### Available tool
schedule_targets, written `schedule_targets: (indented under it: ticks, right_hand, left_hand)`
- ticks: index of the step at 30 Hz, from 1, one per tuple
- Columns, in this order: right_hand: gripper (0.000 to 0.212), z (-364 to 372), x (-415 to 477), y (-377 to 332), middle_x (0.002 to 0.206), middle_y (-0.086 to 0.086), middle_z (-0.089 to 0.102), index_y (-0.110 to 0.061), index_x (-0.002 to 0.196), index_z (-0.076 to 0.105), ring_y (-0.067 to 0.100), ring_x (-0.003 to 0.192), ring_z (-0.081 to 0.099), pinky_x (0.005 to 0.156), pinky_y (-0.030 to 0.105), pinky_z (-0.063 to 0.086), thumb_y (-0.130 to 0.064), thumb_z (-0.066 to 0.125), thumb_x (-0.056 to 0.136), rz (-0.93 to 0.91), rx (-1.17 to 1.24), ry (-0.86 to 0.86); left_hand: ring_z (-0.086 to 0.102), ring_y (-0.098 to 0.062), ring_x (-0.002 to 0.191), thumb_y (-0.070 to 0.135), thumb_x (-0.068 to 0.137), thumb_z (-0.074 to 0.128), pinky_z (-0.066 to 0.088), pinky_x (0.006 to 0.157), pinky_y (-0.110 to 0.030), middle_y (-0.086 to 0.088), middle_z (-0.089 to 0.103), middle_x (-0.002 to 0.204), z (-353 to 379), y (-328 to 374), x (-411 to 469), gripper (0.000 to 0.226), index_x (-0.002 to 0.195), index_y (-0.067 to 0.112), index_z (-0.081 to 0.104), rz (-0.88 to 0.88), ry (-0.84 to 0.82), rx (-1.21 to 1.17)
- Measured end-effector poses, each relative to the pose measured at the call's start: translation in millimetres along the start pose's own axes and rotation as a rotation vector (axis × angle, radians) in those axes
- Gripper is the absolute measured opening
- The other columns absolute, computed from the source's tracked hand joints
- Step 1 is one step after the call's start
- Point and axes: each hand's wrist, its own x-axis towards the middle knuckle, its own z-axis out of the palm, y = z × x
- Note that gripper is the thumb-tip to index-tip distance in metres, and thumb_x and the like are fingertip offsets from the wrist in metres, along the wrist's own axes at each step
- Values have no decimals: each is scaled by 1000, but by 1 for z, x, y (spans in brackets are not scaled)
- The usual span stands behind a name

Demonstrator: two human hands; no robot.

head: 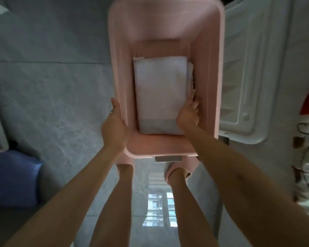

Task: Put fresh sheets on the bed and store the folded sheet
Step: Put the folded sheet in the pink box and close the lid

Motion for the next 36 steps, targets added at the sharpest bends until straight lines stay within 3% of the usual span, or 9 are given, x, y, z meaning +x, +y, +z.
schedule_targets:
  ticks: [4,8,12,16,19,24,28,32,36]
  right_hand:
    - [67,14,-24,29,150,20,29,-24,148,28,39,134,36,105,49,36,-9,57,88,-515,-472,88]
    - [43,6,-24,62,143,11,40,-30,138,42,35,125,45,105,46,37,-21,35,97,-395,-558,-537]
    - [37,-44,-49,56,131,11,55,-13,128,54,29,115,53,94,34,41,-8,42,93,-335,127,-31]
    - [53,-115,-60,67,139,13,40,-11,134,44,33,124,40,101,45,36,-6,47,81,-176,76,610]
    - [75,-134,-49,86,154,20,14,-6,149,12,35,140,20,113,41,19,-11,49,85,188,112,495]
    - [93,-136,-45,95,155,22,4,0,149,-1,35,143,9,116,41,7,-21,60,82,229,204,327]
    - [96,-148,-41,85,154,22,0,-2,149,-2,38,143,2,115,42,1,-23,63,82,321,356,284]
    - [64,-156,-39,81,146,21,24,-7,140,32,40,133,28,110,42,23,-22,61,85,353,437,352]
    - [34,-160,-65,71,116,16,56,-4,118,48,32,97,61,76,36,51,-26,55,93,58,367,321]
  left_hand:
    - [59,-35,98,-4,90,38,44,77,-38,-16,56,122,2,7,-1,74,151,13,-1,-44,-17,36]
    - [60,-37,99,-7,91,37,49,81,-44,-18,56,123,5,10,6,74,150,9,-4,-56,-7,113]
    - [56,-39,110,-6,92,37,47,87,-46,-20,48,135,3,12,4,73,148,5,-8,-72,-65,104]
    - [26,-34,139,-1,92,42,36,104,-49,-24,10,155,-4,29,-1,72,146,-5,-5,-75,-95,193]
    - [7,-32,145,7,89,47,19,113,-50,-25,1,155,-13,51,-10,75,145,-8,-1,-27,-111,254]
    - [2,-34,144,17,88,50,9,111,-58,-19,0,157,-18,88,-25,80,148,-2,0,74,-128,236]
    - [4,-37,143,17,89,54,15,110,-60,-18,-5,157,-16,81,-27,83,148,0,-1,-245,-115,82]
    - [22,-37,140,18,87,55,27,109,-50,-24,-6,155,-9,67,-31,90,144,-8,-9,-276,-254,28]
    - [28,-38,137,19,87,57,29,107,-43,-23,0,155,-19,47,-24,92,144,-8,-11,-170,-361,112]
